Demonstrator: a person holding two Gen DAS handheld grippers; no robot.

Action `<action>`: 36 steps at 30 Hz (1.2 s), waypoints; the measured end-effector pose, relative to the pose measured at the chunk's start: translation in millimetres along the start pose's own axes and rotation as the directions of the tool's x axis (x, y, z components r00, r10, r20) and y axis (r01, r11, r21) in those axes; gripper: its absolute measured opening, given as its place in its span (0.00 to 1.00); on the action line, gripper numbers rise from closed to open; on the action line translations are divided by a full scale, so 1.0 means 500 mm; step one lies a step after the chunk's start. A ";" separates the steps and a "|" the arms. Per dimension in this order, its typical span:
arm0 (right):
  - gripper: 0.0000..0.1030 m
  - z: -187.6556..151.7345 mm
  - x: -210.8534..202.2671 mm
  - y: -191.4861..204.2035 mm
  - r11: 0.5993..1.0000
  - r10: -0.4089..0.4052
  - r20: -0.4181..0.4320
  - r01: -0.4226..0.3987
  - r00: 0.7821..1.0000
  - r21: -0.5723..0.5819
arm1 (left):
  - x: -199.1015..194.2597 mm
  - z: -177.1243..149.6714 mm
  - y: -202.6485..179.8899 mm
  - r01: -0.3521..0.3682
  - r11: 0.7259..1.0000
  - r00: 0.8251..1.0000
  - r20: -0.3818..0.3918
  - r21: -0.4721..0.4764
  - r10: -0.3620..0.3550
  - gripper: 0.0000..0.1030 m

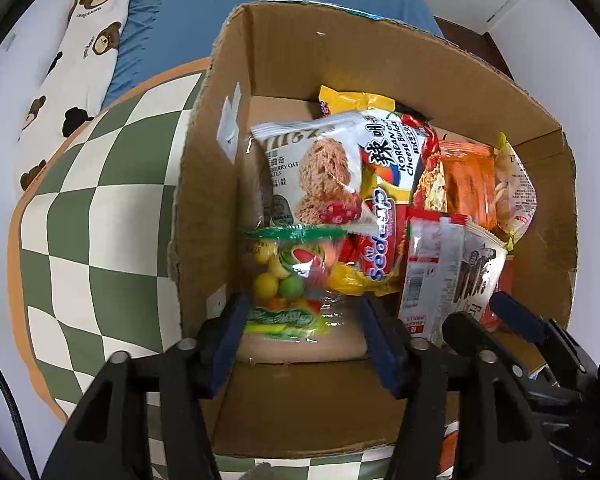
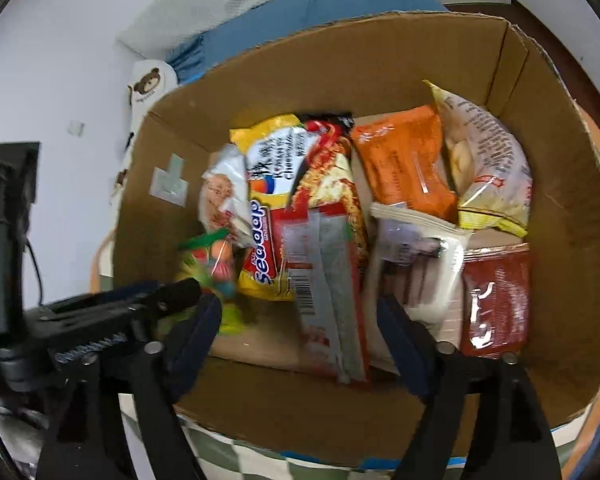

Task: Organize snacks
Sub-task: 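Lower both packets into the box and open both tools, then grasp the yellow GUOBA bag with left tool while right tool grasps orange packet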

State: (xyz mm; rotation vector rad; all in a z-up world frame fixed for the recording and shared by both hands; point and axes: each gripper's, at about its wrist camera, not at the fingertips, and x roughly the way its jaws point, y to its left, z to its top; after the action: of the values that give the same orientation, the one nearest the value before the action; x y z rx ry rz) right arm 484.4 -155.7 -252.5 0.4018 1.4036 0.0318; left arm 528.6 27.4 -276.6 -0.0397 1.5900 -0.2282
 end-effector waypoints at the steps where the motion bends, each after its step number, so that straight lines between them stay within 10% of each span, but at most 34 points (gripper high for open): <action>1: 0.80 0.001 0.002 -0.004 1.000 -0.003 -0.004 0.003 1.000 0.001 | 0.000 0.000 -0.002 -0.005 1.000 1.000 0.004 0.002 0.005 0.57; 13: 0.80 -0.013 -0.062 -0.027 0.987 -0.150 0.053 0.152 0.987 -0.053 | -0.054 -0.058 -0.030 -0.051 0.999 0.986 0.158 0.000 0.050 0.58; 36: 0.80 -0.190 -0.316 -0.032 0.969 -0.195 0.324 0.232 0.926 -0.082 | -0.242 -0.289 -0.102 -0.053 0.997 0.882 0.471 0.064 0.016 0.58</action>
State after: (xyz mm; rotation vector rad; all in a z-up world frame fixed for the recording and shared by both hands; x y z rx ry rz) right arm 361.7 -187.0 -117.5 0.1435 1.1157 -0.1226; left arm 383.4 15.4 -146.4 -0.0073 1.0928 -0.2299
